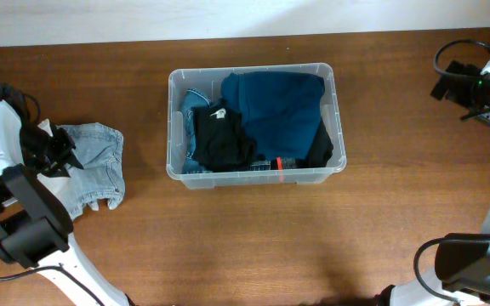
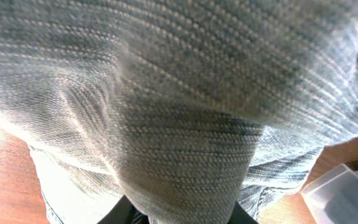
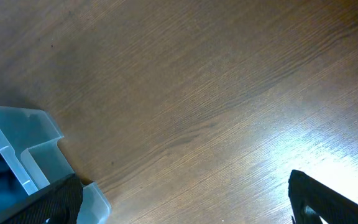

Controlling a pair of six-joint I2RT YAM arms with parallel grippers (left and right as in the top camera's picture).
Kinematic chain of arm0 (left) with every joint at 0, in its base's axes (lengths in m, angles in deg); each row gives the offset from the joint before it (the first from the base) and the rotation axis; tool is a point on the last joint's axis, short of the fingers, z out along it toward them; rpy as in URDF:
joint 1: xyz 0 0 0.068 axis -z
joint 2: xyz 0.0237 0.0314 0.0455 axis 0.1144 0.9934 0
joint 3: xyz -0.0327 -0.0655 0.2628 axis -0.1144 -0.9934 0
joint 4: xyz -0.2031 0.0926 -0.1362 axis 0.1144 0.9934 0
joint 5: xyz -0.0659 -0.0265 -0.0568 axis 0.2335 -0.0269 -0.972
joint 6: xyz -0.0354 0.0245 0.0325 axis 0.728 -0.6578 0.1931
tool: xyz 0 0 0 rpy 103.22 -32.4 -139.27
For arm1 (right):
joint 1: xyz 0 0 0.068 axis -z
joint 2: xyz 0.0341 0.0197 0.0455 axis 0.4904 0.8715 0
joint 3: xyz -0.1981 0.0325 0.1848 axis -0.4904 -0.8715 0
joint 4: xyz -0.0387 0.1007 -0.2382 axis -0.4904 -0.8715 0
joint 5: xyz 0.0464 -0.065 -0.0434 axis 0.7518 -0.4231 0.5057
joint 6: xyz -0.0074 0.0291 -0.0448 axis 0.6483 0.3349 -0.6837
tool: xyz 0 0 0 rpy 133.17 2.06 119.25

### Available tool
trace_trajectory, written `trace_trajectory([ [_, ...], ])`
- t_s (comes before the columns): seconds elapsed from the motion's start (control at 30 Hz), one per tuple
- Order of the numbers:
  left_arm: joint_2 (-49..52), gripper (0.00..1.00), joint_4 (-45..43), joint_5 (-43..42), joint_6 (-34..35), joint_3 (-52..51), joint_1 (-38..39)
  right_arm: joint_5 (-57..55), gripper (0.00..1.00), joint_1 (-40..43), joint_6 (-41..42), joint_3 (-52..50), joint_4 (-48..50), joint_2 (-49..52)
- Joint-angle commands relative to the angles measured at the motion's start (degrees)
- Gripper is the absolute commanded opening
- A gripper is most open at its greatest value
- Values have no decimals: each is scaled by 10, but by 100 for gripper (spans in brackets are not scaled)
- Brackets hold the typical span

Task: Pack container
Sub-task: 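Grasp the light-wash jeans with the left gripper and lift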

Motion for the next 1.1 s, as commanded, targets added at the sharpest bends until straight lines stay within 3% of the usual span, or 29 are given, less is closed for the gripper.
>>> trace_trajectory([
  [0.0,-10,1,9,-3,31,38,12,-7,98,2,0,-2,0,0],
  [0.3,-61,1,28,-3,76,147,68,-7,98,2,0,-2,0,0],
  [0.5,-89,1,50,-16,110,293,137,-7,98,2,0,-2,0,0],
  [0.57,-96,1,45,-17,138,378,190,-7,98,2,0,-2,0,0],
  [0.7,-97,1,29,-24,165,452,266,-7,98,2,0,-2,0,0],
  [0.87,-97,1,-14,-24,183,472,410,-7,98,2,0,-2,0,0],
  [1.07,-87,1,-57,5,198,472,526,-7,98,2,0,-2,0,0],
])
